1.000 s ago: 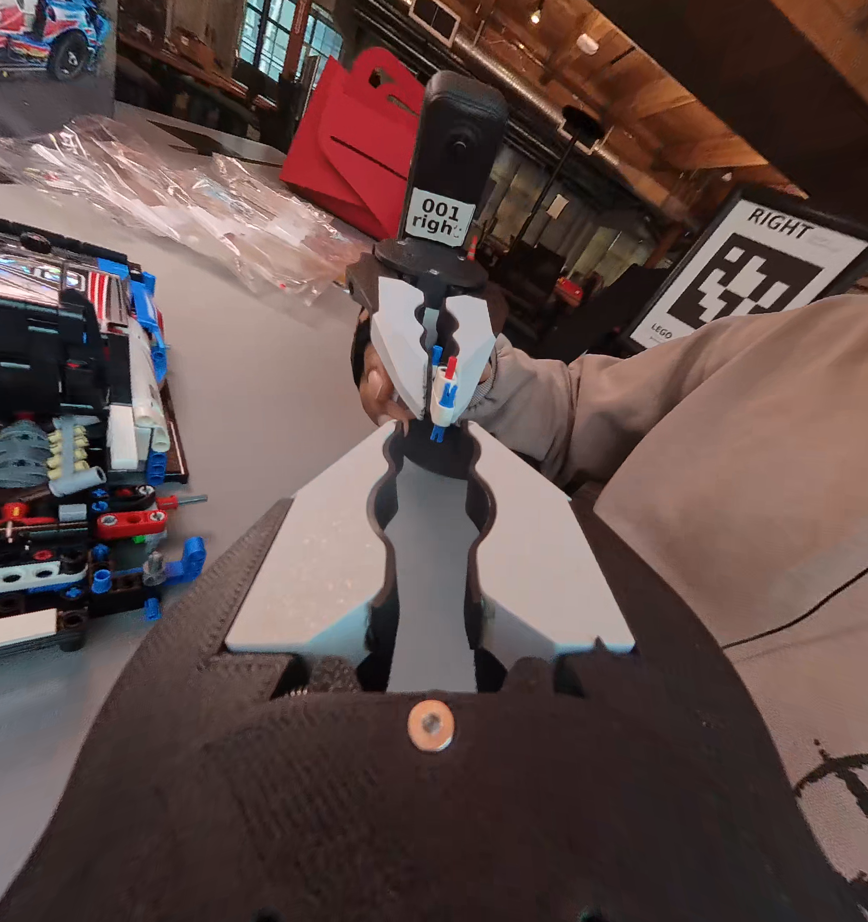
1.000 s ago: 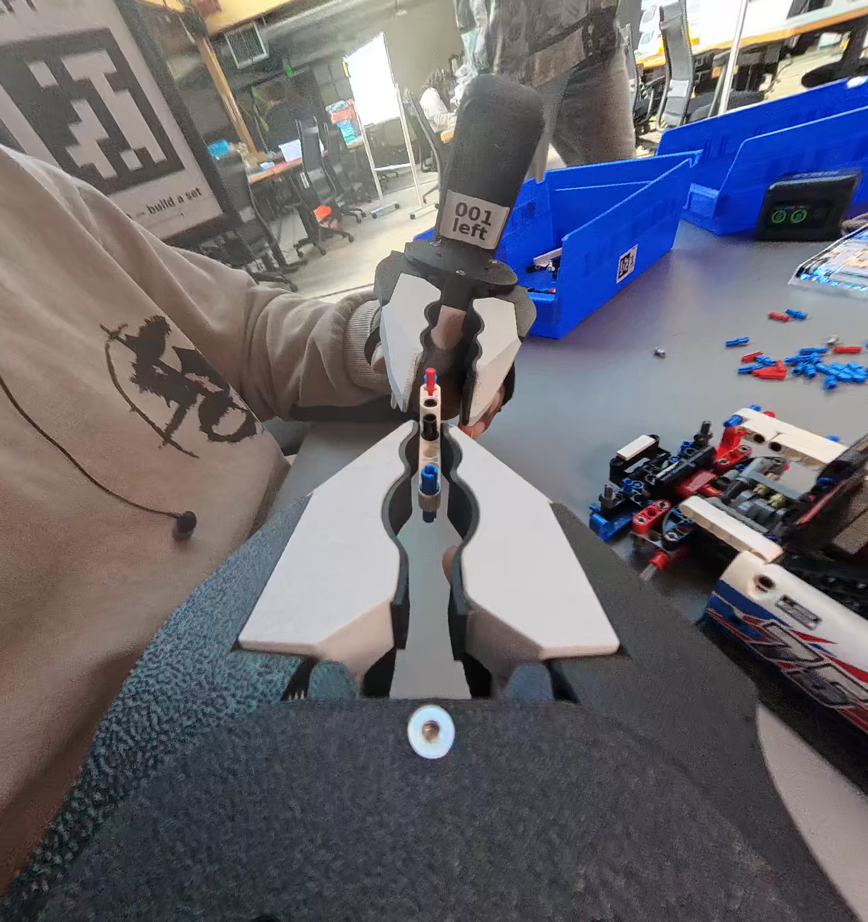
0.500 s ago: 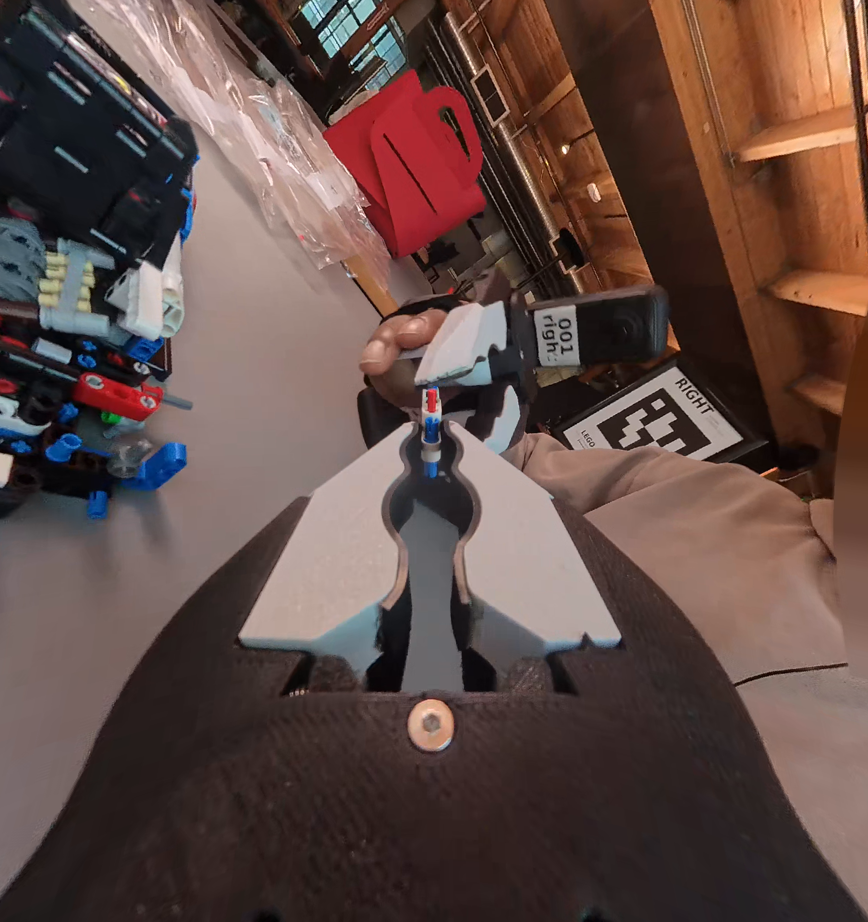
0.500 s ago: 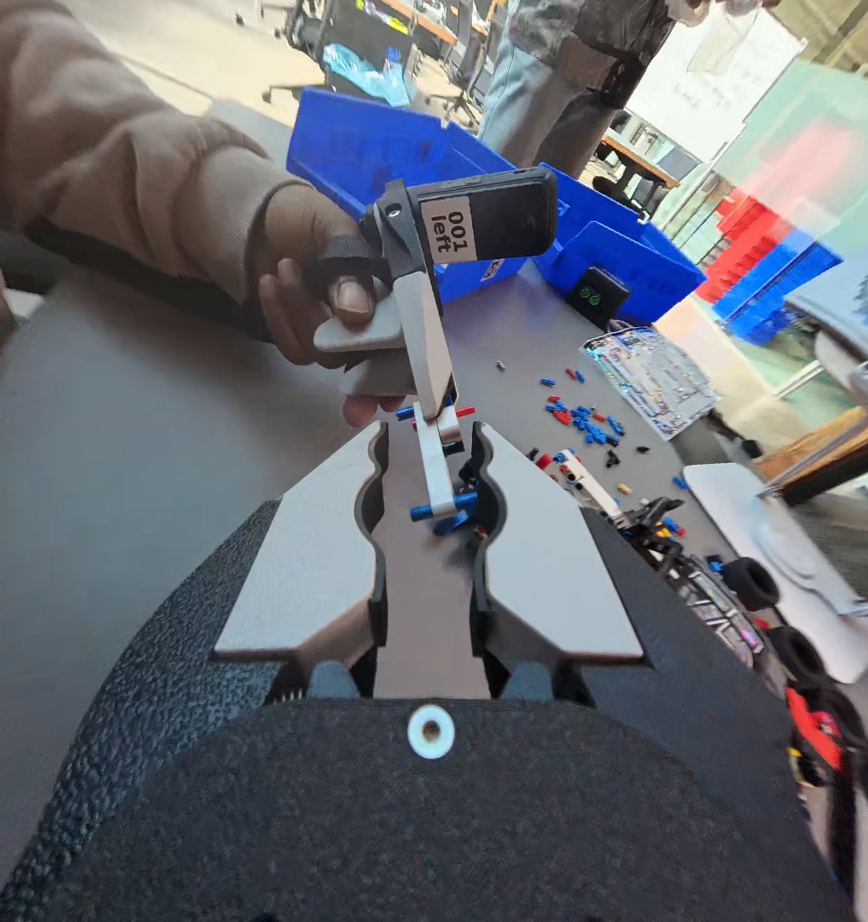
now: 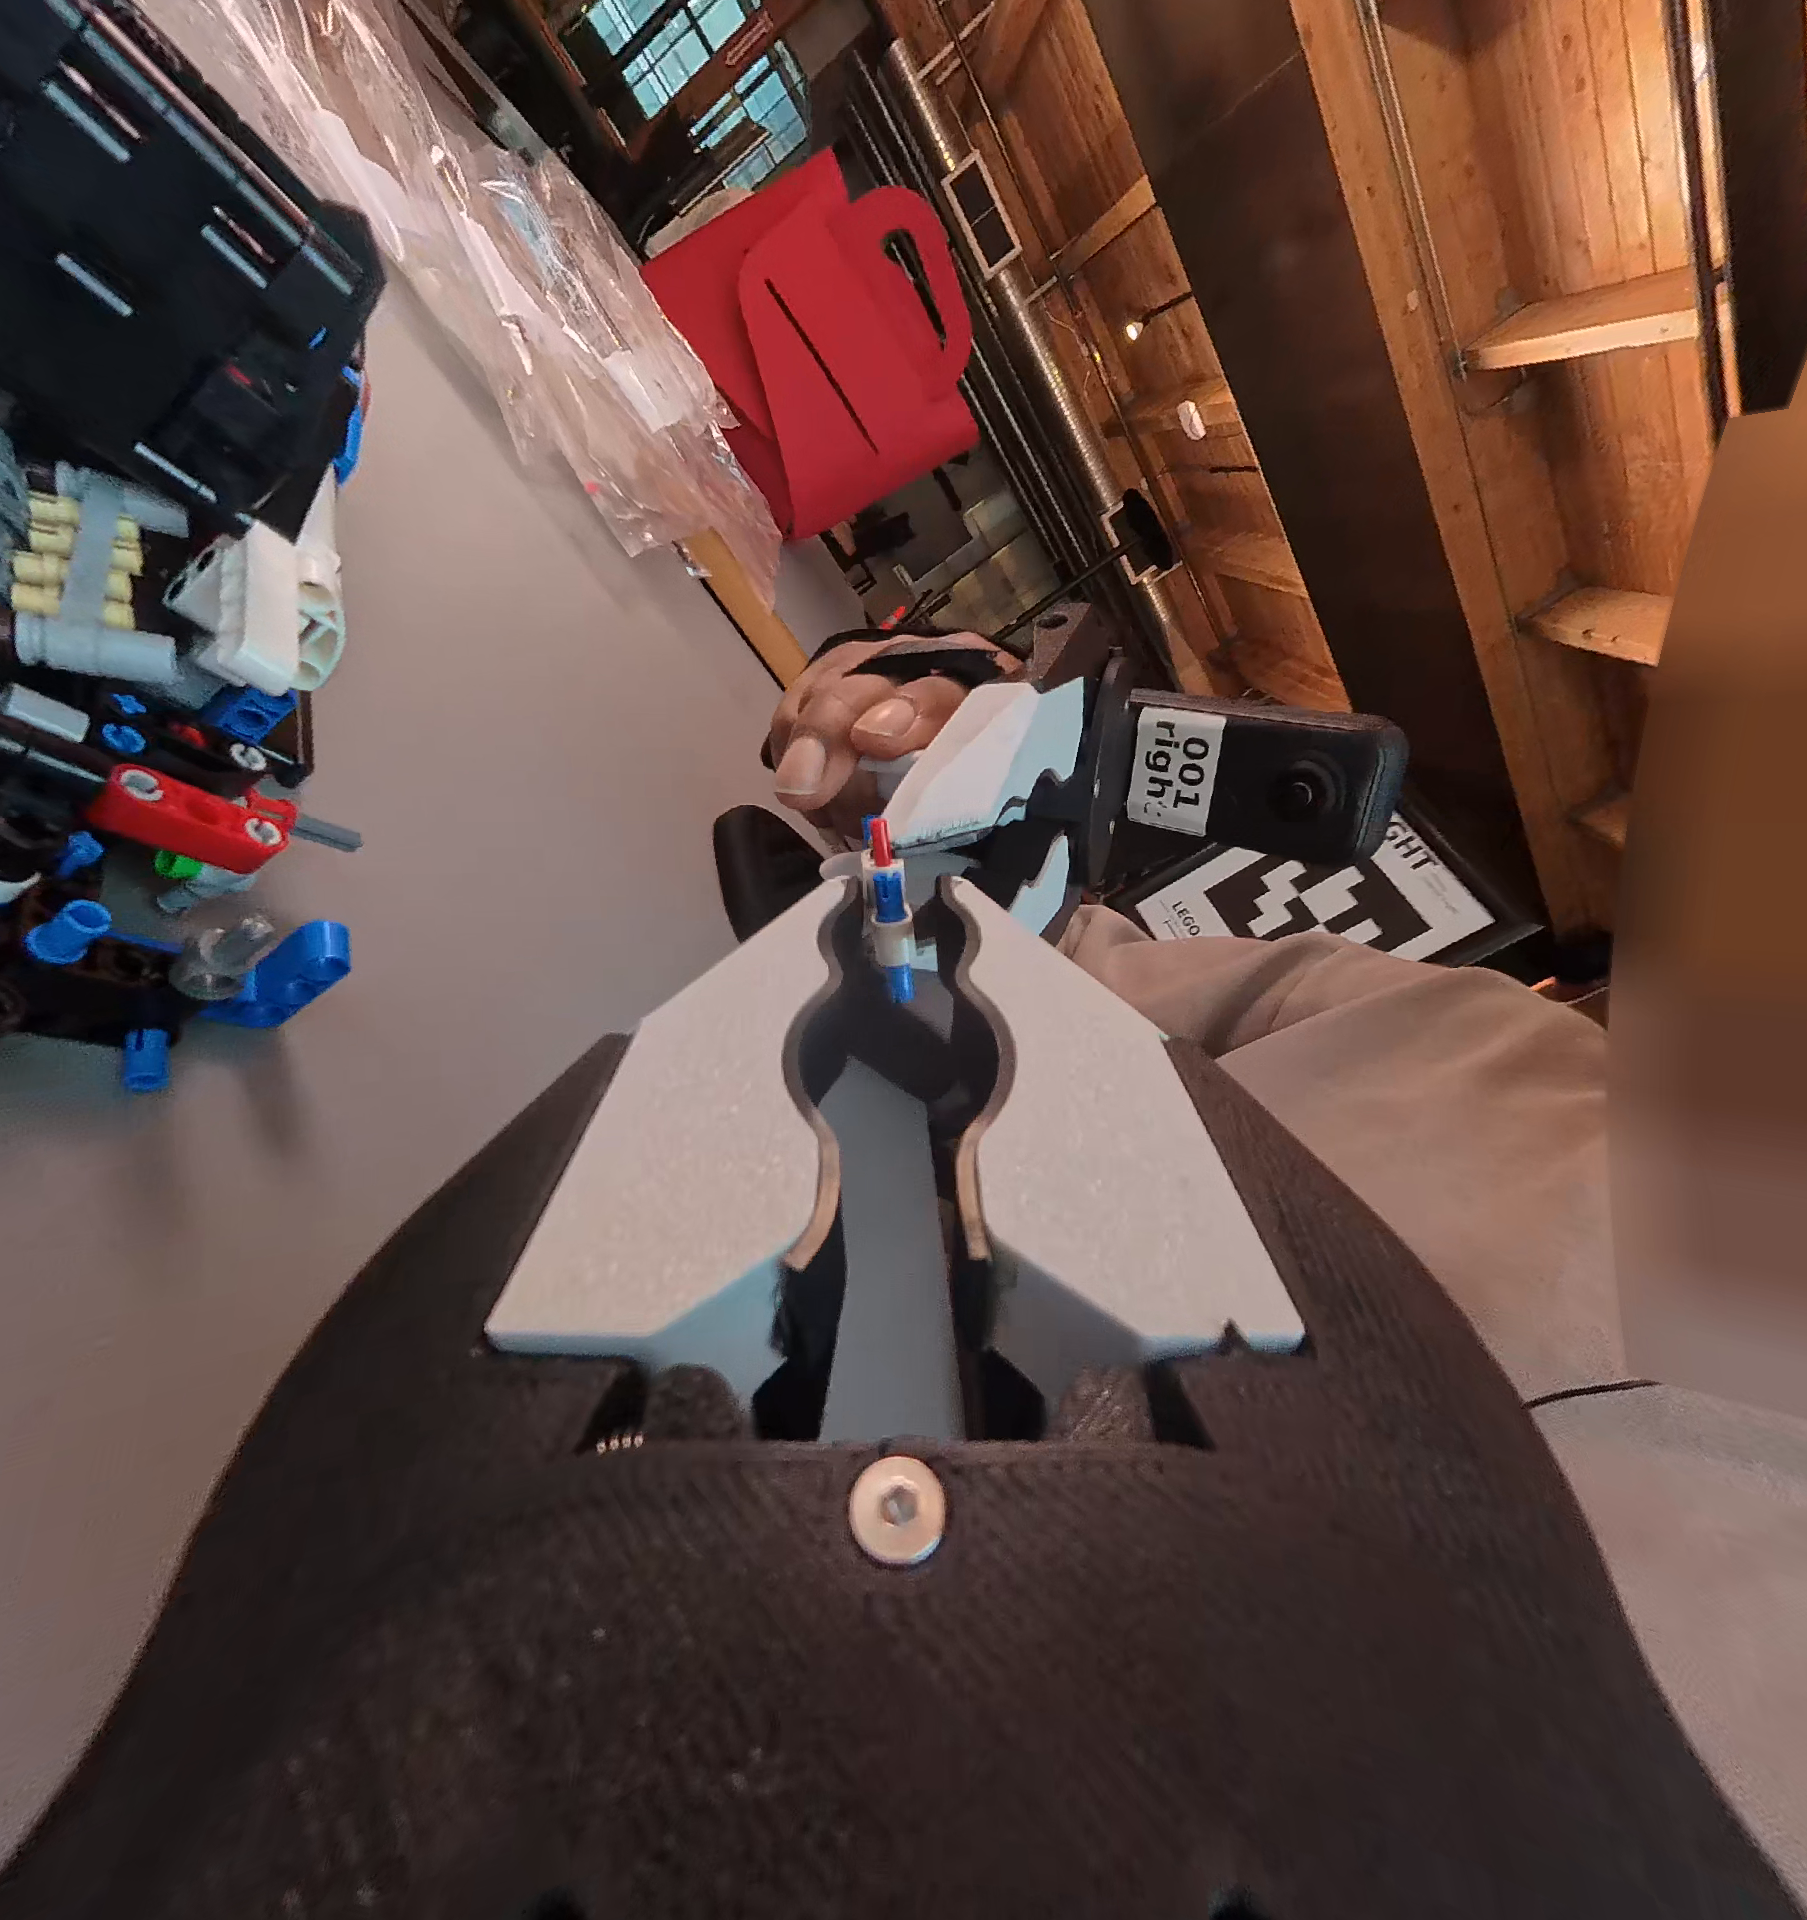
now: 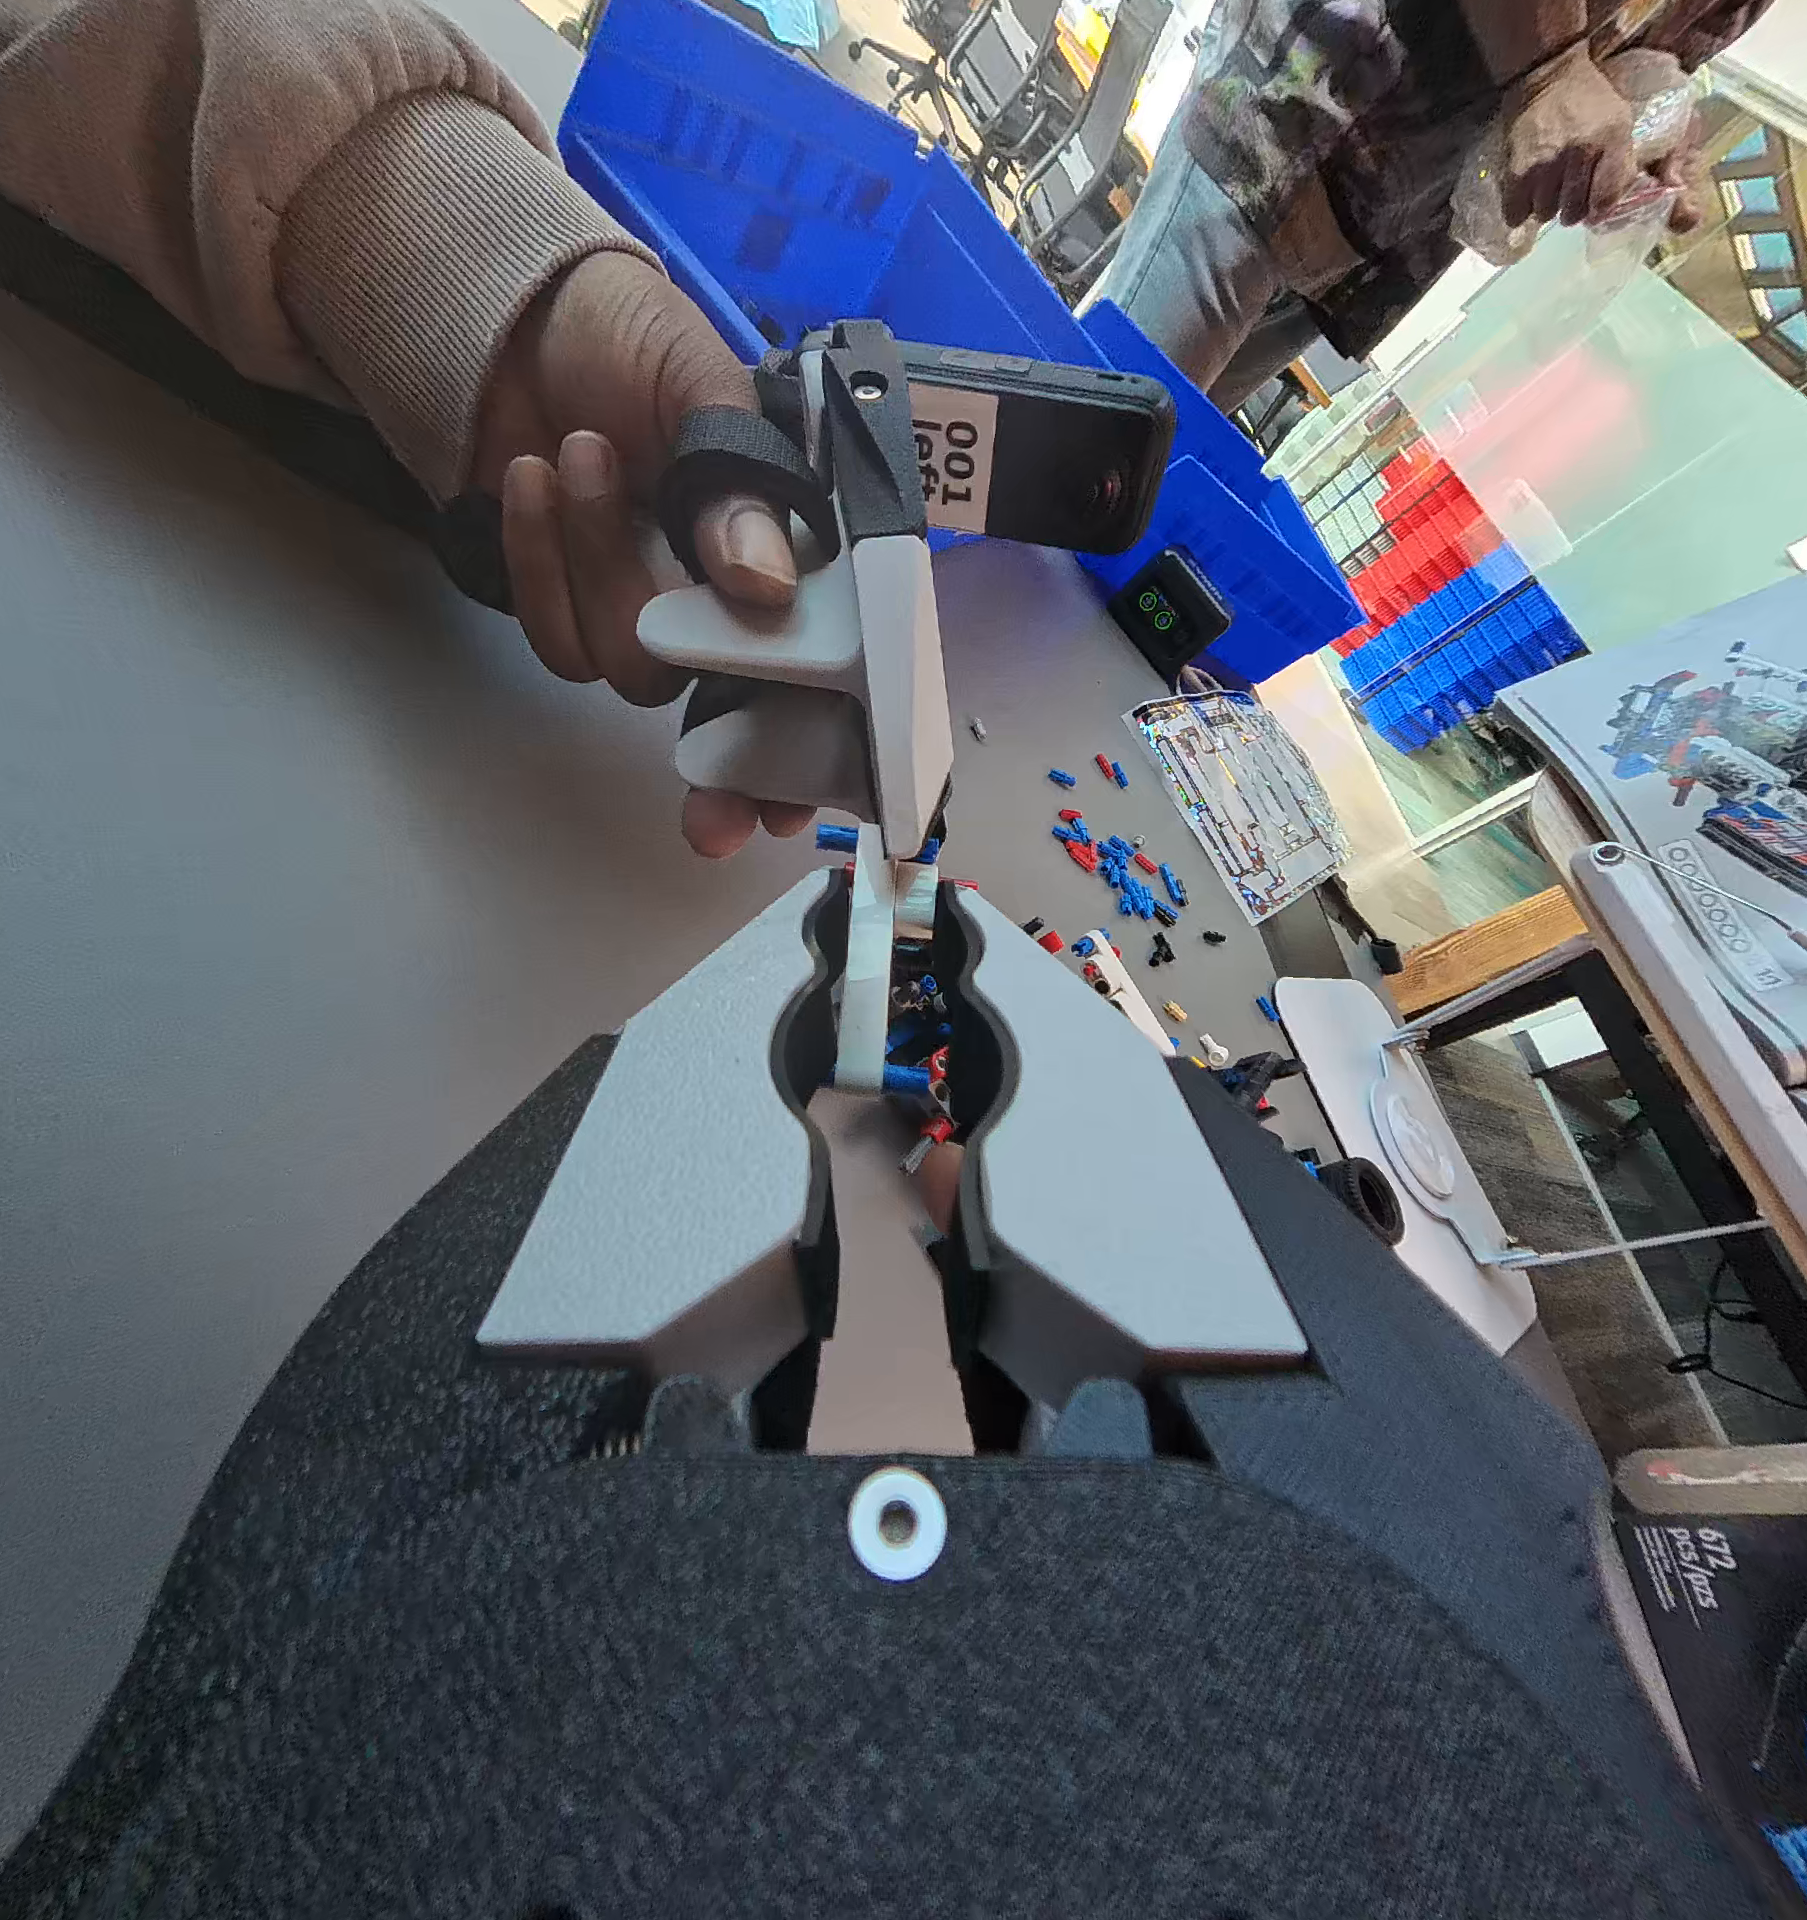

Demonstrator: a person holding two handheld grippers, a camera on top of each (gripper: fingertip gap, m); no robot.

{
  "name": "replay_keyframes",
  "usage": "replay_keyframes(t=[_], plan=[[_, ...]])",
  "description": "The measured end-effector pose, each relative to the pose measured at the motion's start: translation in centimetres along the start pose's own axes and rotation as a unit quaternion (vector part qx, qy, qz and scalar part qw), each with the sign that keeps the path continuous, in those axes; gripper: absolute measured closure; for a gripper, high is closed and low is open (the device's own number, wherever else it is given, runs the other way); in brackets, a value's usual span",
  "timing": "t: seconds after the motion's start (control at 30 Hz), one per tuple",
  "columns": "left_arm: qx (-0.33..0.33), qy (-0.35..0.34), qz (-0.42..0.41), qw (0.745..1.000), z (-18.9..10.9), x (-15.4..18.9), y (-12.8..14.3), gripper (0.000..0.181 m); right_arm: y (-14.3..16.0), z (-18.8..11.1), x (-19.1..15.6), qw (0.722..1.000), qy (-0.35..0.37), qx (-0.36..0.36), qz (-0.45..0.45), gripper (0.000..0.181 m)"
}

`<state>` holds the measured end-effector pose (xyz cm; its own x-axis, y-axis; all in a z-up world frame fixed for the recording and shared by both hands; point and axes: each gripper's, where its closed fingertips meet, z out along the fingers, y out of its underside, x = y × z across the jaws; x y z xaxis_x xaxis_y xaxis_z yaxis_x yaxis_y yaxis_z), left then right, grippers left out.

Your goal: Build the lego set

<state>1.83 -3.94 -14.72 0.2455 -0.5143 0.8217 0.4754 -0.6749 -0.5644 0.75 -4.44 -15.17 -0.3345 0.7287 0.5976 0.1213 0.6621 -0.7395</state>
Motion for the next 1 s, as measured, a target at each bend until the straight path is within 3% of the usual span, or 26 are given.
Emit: replay_keyframes(t=[0.27, 0.53, 0.67, 0.87, 1.0], plan=[[-0.025, -0.040, 0.030, 0.998, 0.0, -0.6, 0.8, 0.176, 0.3, 0.3, -0.7, 0.999, -0.001, -0.014, -0.033, 0.166], [-0.012, -0.036, 0.027, 0.999, 0.0, -1.0, 0.4, 0.176, 0.6, 0.4, -0.3, 0.998, -0.025, 0.008, 0.052, 0.165], [-0.028, -0.063, 0.066, 0.995, -0.1, -1.5, 0.9, 0.176, 1.0, 0.7, -0.8, 1.000, -0.020, -0.006, 0.016, 0.165], [-0.020, -0.069, 0.123, 0.990, 0.1, -0.6, 0.3, 0.173, 0.3, 0.3, -0.2, 0.998, -0.018, 0.020, 0.052, 0.166], [-0.025, -0.072, 0.130, 0.989, 0.0, -0.5, 0.4, 0.175, 0.1, 0.4, -0.2, 1.000, 0.009, 0.022, 0.004, 0.165]])
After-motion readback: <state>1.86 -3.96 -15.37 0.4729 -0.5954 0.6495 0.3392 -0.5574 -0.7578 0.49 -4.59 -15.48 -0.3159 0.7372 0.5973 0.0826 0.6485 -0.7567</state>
